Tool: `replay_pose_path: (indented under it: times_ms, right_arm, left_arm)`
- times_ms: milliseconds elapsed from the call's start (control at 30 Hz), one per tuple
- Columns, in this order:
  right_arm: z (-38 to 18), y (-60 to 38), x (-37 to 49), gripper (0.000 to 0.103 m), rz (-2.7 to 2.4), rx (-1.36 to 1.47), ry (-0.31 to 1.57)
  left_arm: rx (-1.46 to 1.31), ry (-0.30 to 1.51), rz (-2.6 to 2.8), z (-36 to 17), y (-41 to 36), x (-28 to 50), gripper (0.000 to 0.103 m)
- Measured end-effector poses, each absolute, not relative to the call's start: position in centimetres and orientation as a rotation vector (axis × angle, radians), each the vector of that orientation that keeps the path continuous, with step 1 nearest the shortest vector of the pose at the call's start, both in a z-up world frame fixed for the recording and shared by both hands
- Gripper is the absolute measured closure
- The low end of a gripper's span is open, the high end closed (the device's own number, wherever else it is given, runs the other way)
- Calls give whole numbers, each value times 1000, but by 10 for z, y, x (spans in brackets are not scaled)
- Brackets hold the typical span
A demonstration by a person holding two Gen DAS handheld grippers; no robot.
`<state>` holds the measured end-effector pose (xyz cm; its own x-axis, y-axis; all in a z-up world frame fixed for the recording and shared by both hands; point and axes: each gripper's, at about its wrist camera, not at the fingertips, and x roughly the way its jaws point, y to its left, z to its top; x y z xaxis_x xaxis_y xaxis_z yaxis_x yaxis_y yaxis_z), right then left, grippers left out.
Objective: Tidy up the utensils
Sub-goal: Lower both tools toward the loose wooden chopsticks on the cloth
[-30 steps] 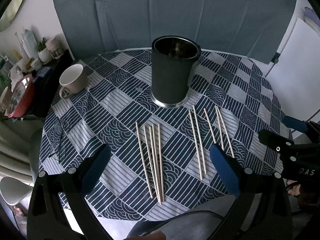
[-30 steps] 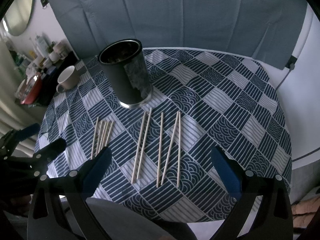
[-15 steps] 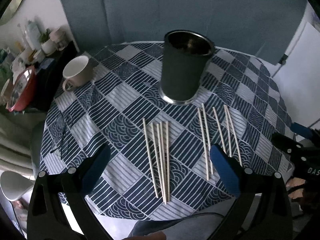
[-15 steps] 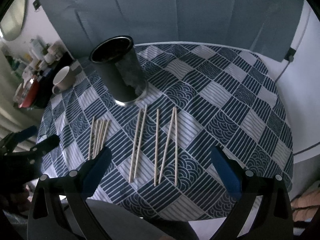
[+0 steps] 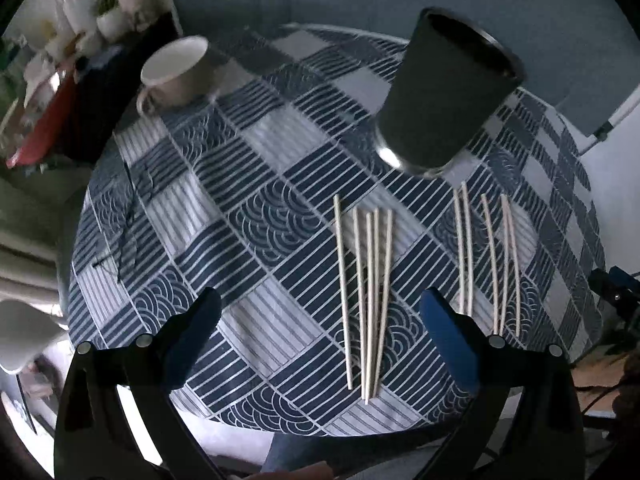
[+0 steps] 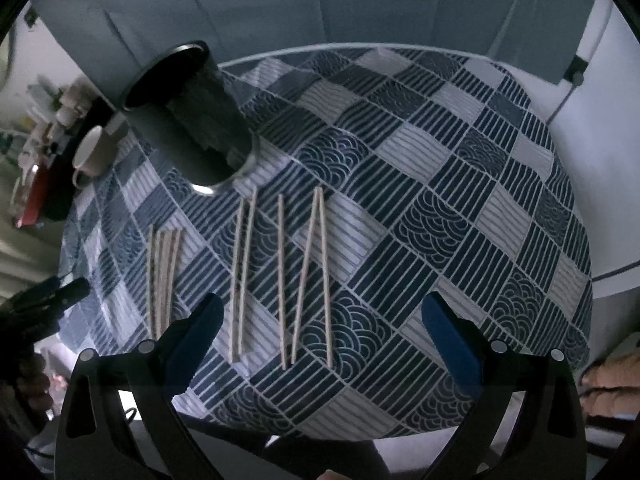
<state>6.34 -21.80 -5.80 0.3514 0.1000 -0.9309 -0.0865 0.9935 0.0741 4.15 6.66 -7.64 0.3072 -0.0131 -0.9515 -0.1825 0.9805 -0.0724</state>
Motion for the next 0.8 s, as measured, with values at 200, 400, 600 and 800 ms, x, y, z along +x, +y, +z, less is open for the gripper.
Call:
replay_pose_path:
  times_ms: [200, 400, 600, 800]
  right_arm:
    - [-76, -221, 75, 8, 78, -44, 1240]
    - [-102, -220, 87, 8, 54, -93, 1285]
    - [-135, -215, 94, 8, 37, -159, 1321]
    - [-158, -219, 99, 8, 10, -152, 1364]
  left_arm:
    - [-171, 1324, 138, -102, 73, 42, 6]
    - [-162, 1393, 149, -128, 74, 47, 6]
    - [-155, 1457, 148, -152, 76, 59, 6]
    - [-119, 1481, 148, -168, 74, 71, 6]
